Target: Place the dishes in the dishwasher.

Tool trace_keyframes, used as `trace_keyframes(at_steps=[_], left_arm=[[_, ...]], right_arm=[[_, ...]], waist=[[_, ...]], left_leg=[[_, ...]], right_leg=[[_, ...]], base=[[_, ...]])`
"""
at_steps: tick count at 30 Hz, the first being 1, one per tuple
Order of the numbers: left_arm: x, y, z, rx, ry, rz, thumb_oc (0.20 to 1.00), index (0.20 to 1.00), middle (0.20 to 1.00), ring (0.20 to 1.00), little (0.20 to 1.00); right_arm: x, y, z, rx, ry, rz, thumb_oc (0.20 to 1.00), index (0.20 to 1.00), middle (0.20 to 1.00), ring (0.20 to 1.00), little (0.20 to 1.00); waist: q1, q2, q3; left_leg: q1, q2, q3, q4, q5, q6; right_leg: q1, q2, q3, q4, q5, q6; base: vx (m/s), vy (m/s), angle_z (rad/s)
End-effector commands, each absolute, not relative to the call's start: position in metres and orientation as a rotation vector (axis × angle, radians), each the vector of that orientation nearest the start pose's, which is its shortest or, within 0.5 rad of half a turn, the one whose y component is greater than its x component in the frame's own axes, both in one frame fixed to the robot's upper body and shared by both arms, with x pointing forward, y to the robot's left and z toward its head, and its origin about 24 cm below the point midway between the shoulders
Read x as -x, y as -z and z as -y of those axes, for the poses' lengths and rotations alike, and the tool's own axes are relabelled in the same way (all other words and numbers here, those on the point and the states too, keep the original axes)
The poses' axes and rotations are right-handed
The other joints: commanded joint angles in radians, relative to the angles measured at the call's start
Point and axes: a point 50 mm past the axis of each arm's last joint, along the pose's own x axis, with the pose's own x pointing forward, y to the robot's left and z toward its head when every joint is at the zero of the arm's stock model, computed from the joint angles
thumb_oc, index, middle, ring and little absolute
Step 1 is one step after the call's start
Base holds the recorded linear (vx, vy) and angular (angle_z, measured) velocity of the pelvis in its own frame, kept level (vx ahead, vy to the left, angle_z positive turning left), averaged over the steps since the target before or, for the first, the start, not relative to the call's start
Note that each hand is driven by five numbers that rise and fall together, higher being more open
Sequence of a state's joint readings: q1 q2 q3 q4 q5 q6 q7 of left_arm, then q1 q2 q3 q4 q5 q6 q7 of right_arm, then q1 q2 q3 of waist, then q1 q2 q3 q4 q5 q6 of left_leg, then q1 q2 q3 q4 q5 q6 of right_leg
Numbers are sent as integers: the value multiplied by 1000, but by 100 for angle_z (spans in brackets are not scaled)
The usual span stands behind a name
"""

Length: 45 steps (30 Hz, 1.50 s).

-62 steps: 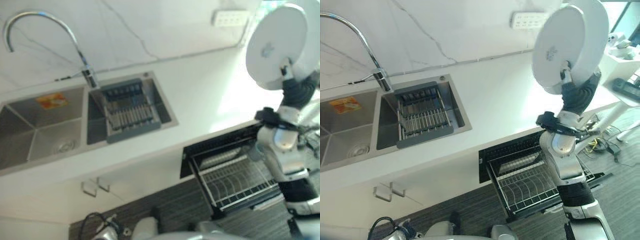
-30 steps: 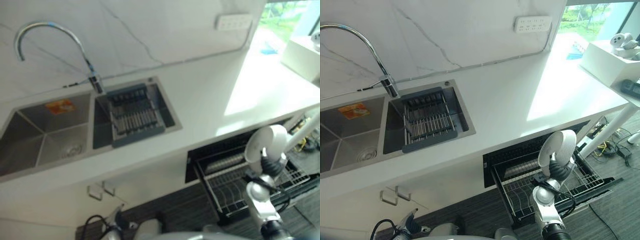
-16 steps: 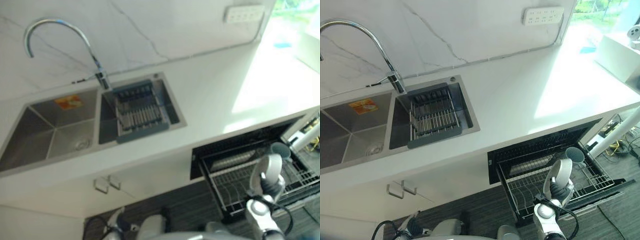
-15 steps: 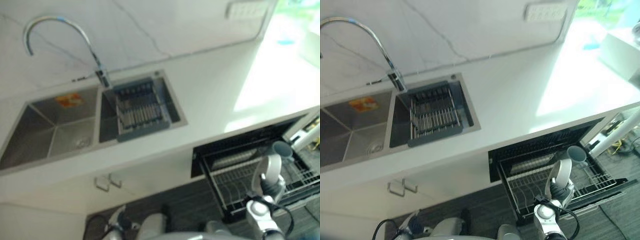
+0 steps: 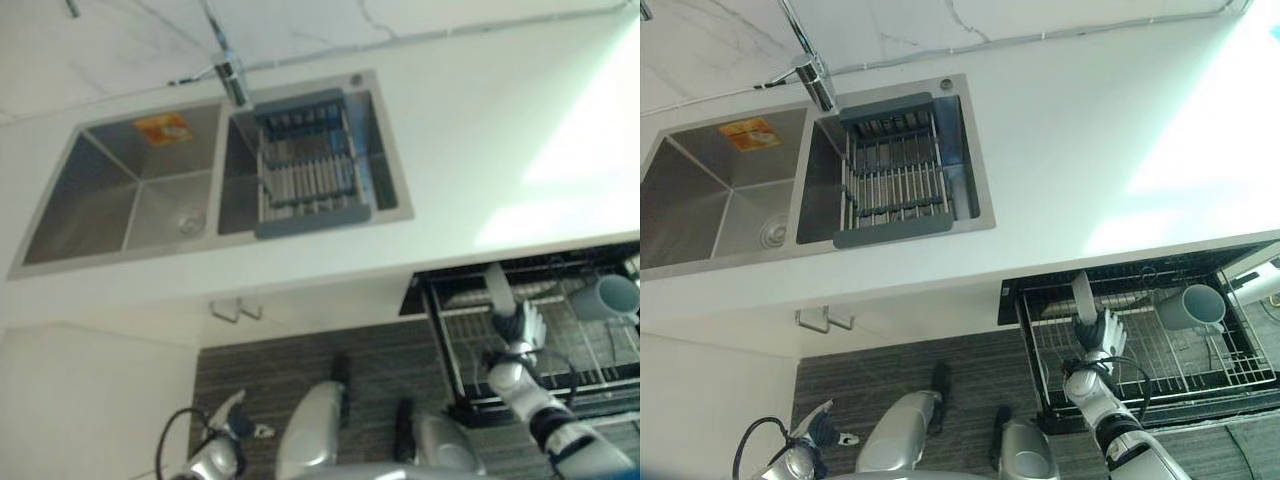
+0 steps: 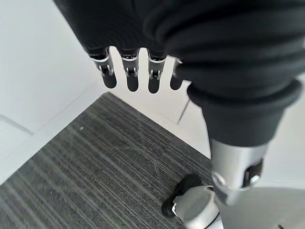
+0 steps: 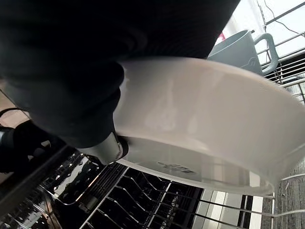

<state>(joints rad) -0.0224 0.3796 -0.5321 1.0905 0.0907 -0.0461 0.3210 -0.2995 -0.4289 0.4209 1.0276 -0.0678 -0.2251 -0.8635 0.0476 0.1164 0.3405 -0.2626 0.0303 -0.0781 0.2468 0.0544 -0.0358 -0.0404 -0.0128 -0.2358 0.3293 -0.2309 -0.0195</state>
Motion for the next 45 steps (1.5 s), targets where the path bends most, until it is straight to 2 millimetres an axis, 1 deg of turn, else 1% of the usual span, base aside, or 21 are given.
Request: trace_keyframes(at_steps=[1,3,6,8,9,12,13,15,18,20,25,29,30,34,36,39,40,41,42,43,45], left_arm=[[-130,134,-259,-870,46,-924,1000,1000,1000,1000,1000],[-132,133,-263,-838,29,-931,1000,1000,1000,1000,1000],[-127,135,-265,-766,-14,-961,1000,1000,1000,1000,1000],[-120,136,-269,-740,-45,-978,1000,1000,1000,1000,1000],[-116,136,-272,-702,-78,-996,1000,1000,1000,1000,1000],[-121,134,-277,-660,-111,-1008,1000,1000,1000,1000,1000],[-125,133,-277,-662,-112,-997,1000,1000,1000,1000,1000],[-124,133,-276,-656,-115,-1000,1000,1000,1000,1000,1000],[-125,133,-277,-638,-123,-992,1000,1000,1000,1000,1000],[-133,130,-276,-628,-121,-969,1000,1000,1000,1000,1000],[-136,130,-275,-621,-127,-963,1000,1000,1000,1000,1000],[-147,127,-273,-631,-122,-928,1000,1000,1000,1000,1000],[-150,126,-273,-636,-127,-925,1000,1000,1000,1000,1000],[-161,122,-271,-637,-123,-894,1000,1000,1000,1000,1000],[-169,119,-269,-640,-117,-872,1000,1000,1000,1000,1000],[-173,117,-265,-636,-109,-845,1000,1000,1000,1000,1000],[-174,117,-264,-634,-109,-841,1000,1000,1000,1000,1000],[-176,117,-262,-629,-113,-834,1000,1000,1000,1000,1000],[-177,117,-261,-624,-114,-834,1000,1000,1000,1000,1000],[-179,116,-259,-619,-111,-829,1000,1000,1000,1000,1000],[-181,116,-257,-615,-104,-824,1000,1000,1000,1000,1000]], right_arm=[[-265,17,268,885,598,-75,200,200,200,200,200],[-272,5,284,913,719,-97,200,200,200,200,200],[-275,-1,300,1018,765,-142,200,200,200,200,200],[-267,1,314,1094,801,-212,200,200,200,200,200],[-263,1,325,1134,846,-276,200,200,200,200,200],[-263,-5,337,1131,926,-341,200,200,200,200,200],[-259,-4,342,1121,965,-365,200,200,200,200,200],[-256,-4,346,1142,980,-403,200,200,200,200,200],[-256,-4,345,1212,991,-431,200,200,200,200,200],[-261,-5,342,1207,1000,-473,200,200,200,200,200],[-269,-6,334,1233,971,-478,200,200,200,200,200],[-274,-4,324,1199,974,-491,200,200,200,200,200],[-279,-5,319,1196,961,-495,200,200,200,200,200],[-296,-20,313,1170,968,-453,200,200,200,200,200],[-305,-31,312,1123,993,-448,200,200,200,200,200],[-305,-30,313,1091,997,-486,200,200,200,200,200],[-304,-28,313,1089,989,-501,200,200,200,200,200],[-300,-20,310,1068,988,-538,200,200,200,200,200],[-298,-17,310,1067,979,-552,316,316,316,316,316],[-294,-10,308,1052,980,-576,1000,1000,1000,1000,1000],[-290,-5,306,1032,981,-593,1000,1000,1000,1000,1000]], waist=[[15,14,-43],[23,25,-35],[34,29,-34],[44,23,-38],[56,22,-39],[67,29,-31],[70,34,-21],[74,37,-13],[89,37,-1],[98,42,15],[113,50,51],[123,55,89],[127,61,104],[132,82,137],[136,94,158],[134,103,179],[134,105,179],[133,109,179],[131,110,179],[128,113,179],[128,116,179]], left_leg=[[-33,2,-16,53,-107,-15],[-43,-4,-17,53,-101,-12],[-48,-8,-9,53,-104,-6],[-52,-7,3,53,-101,-6],[-62,-8,7,53,-94,-8],[-73,-6,15,53,-87,-5],[-81,-2,21,53,-83,-5],[-95,2,37,53,-79,-8],[-126,8,53,53,-69,-10],[-149,13,62,53,-60,-13],[-198,20,73,53,-42,-17],[-237,10,81,53,-37,-13],[-253,7,84,53,-32,-15],[-289,5,92,53,-21,-15],[-311,1,93,53,-17,-14],[-327,-4,96,53,-13,-13],[-333,-5,96,53,-12,-12],[-346,-7,96,53,-9,-12],[-350,-8,97,53,-9,-13],[-357,-7,101,53,-7,-12],[-366,-7,103,53,-3,-12]], right_leg=[[33,-1,63,-17,10,25],[23,-6,55,8,-1,21],[26,-13,43,8,-1,25],[47,-16,33,-3,0,28],[56,-18,23,-5,-2,26],[52,-24,8,15,-11,27],[50,-24,0,23,-15,27],[56,-21,-5,21,-21,27],[53,-18,-16,26,-32,25],[39,-15,-19,43,-42,21],[1,-6,-17,76,-59,11],[-48,-11,-17,144,-94,3],[-72,-12,-18,174,-104,-1],[-137,-14,-11,233,-121,-8],[-175,-16,-8,268,-129,-10],[-203,-22,-4,295,-132,-11],[-212,-24,-3,302,-133,-11],[-234,-27,-1,315,-135,-12],[-240,-28,-1,318,-136,-13],[-255,-30,1,323,-134,-14],[-270,-33,2,330,-133,-14]], base=[[24,23,14],[-1,37,7],[-11,6,13],[52,-22,15],[47,-9,21],[-9,9,11],[-50,18,4],[-30,4,4],[-56,-45,8],[-69,-20,23],[-82,-11,3],[-116,-40,-1],[-95,-37,3],[-89,-19,-3],[-112,-17,-2],[-76,-6,1],[-54,27,4],[-25,31,5],[-15,47,6],[-8,39,4],[-22,32,-4]])
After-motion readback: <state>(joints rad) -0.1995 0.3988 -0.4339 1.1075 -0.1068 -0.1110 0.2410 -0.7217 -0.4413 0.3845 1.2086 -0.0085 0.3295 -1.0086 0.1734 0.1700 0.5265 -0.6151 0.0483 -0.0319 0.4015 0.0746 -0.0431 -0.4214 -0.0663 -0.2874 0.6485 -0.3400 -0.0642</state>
